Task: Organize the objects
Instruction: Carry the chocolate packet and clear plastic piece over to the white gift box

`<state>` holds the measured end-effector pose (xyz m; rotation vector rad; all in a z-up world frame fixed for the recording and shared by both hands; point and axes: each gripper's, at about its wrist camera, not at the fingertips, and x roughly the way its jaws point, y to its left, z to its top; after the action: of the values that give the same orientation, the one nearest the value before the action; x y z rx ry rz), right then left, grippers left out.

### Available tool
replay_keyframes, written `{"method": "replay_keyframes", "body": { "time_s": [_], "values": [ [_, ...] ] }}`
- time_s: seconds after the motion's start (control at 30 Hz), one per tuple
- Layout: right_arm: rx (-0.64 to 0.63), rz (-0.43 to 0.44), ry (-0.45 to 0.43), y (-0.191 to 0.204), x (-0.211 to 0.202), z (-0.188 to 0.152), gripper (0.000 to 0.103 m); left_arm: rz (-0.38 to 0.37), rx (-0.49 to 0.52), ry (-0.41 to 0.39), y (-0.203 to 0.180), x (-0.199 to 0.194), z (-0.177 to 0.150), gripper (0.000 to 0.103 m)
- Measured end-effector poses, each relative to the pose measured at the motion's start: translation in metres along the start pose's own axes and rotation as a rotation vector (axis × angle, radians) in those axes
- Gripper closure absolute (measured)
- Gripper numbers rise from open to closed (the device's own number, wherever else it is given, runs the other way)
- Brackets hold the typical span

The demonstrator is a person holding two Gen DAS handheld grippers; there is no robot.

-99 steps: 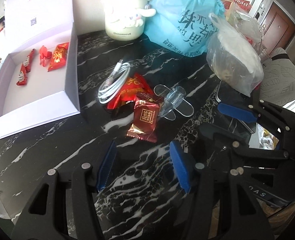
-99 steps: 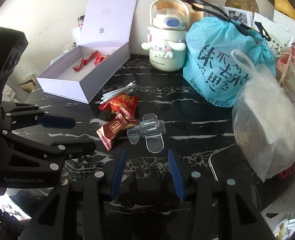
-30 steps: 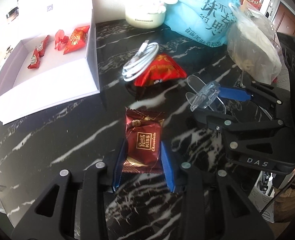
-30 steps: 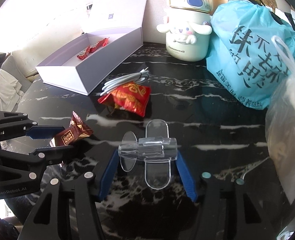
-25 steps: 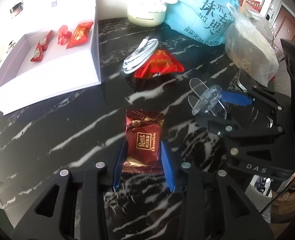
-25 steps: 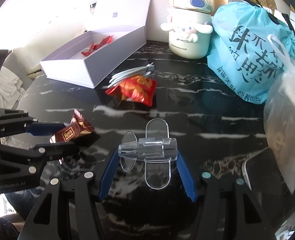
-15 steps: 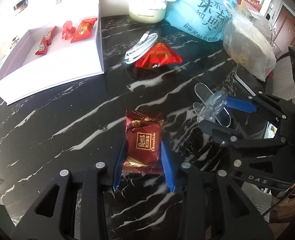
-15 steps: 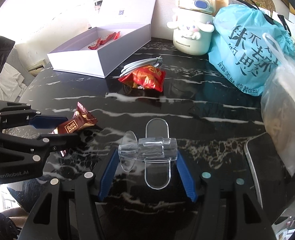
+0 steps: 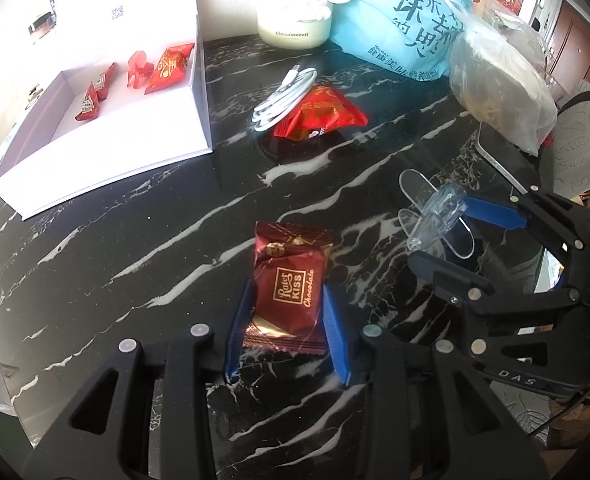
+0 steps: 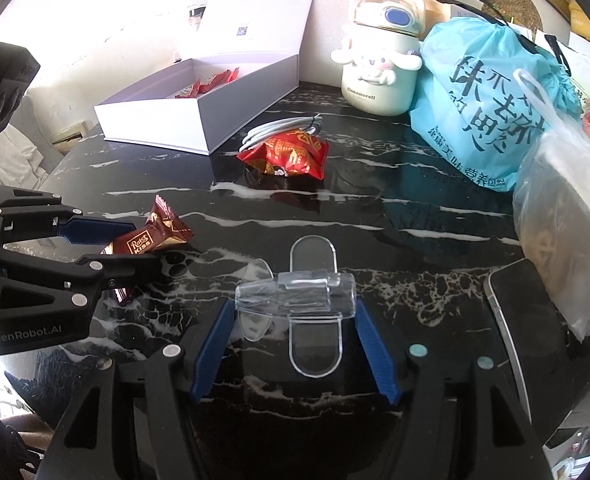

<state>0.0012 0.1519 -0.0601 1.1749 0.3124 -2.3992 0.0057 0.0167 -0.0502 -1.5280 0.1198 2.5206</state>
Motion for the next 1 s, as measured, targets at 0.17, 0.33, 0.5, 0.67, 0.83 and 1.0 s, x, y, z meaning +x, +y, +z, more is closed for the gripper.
{"method": "replay_keyframes", "body": {
  "time_s": [0.17,0.33,0.5,0.67,0.83,1.0],
  "values": [
    [0.02,-0.016,-0.01,-0.001,0.0,-0.001,0.038,-0.003,0.014,-0.007,0.0,0.001,-0.002,0.069],
    [0.022,-0.015,-0.002,0.001,-0.001,0.002,0.043,-0.023,0.009,-0.007,0.002,0.0,-0.003,0.071],
    [0.048,0.034,-0.005,0.0,-0.002,0.003,0.044,-0.038,-0.018,-0.003,0.008,-0.003,-0.004,0.071],
    [0.031,0.037,-0.019,0.006,-0.008,0.007,0.044,-0.026,-0.02,-0.016,0.012,-0.011,-0.005,0.071],
    [0.012,0.048,-0.031,0.013,-0.015,0.014,0.044,-0.014,-0.034,-0.036,0.018,-0.023,-0.005,0.071],
    [-0.01,0.061,-0.047,0.021,-0.023,0.022,0.044,-0.007,-0.059,-0.04,0.026,-0.032,-0.006,0.071]
  ]
}}
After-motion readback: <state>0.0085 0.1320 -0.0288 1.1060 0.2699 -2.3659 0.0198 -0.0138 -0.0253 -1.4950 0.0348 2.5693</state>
